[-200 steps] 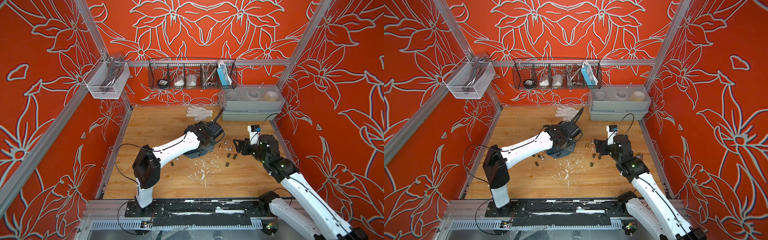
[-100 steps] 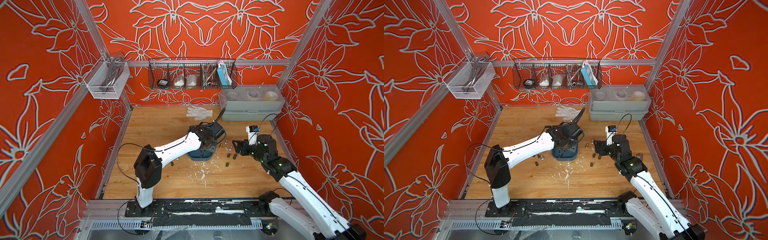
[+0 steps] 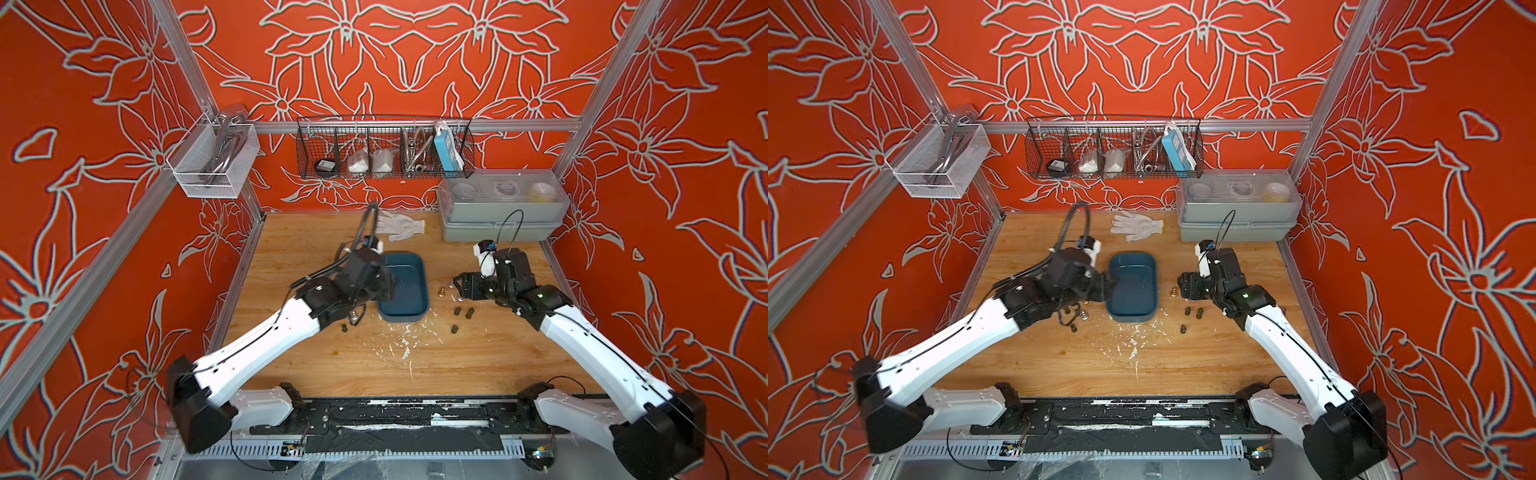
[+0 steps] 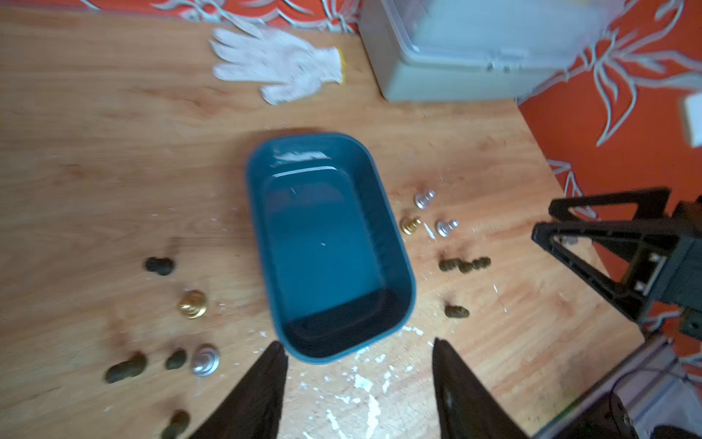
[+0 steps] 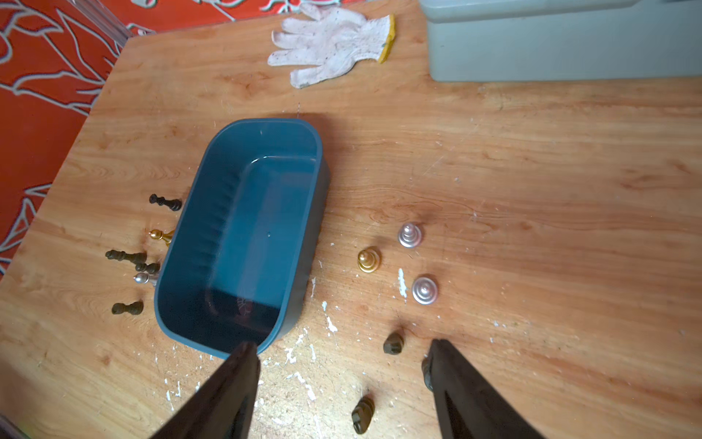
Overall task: Put the chess pieces into the storage box
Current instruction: Place the storage box at the center of the board, then adjust the storage box at the center of the board.
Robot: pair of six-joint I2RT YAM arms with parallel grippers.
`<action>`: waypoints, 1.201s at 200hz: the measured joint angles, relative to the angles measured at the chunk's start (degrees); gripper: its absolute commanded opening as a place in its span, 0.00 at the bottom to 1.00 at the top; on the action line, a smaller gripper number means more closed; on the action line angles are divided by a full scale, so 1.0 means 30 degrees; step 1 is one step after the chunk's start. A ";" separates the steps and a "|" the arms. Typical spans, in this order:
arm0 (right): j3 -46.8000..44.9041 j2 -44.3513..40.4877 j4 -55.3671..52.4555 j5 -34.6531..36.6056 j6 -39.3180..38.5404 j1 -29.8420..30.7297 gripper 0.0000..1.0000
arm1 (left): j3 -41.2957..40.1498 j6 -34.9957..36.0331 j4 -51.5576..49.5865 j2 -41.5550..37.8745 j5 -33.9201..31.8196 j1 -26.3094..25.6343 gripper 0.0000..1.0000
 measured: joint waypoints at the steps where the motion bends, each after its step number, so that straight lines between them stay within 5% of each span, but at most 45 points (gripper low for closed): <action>1: 0.0066 0.0066 -0.0029 0.0022 -0.0007 0.0022 0.74 | -0.0124 0.0000 0.0029 -0.0138 0.0029 0.0109 0.62; 44: 0.4634 0.5741 -0.1872 0.0867 -0.0357 0.1785 0.69 | -0.4444 -0.0131 -0.1173 -0.5785 0.0678 0.4051 0.63; 117: 1.0499 1.3610 -0.4197 0.2506 -0.0525 0.2863 0.57 | -0.7344 -0.0627 -0.1435 -0.6506 0.2521 0.4546 0.62; 240: 1.1191 1.6043 -0.3803 0.2506 0.0641 0.3279 0.11 | -0.7577 -0.0568 0.0219 -0.5610 0.2914 0.4546 0.62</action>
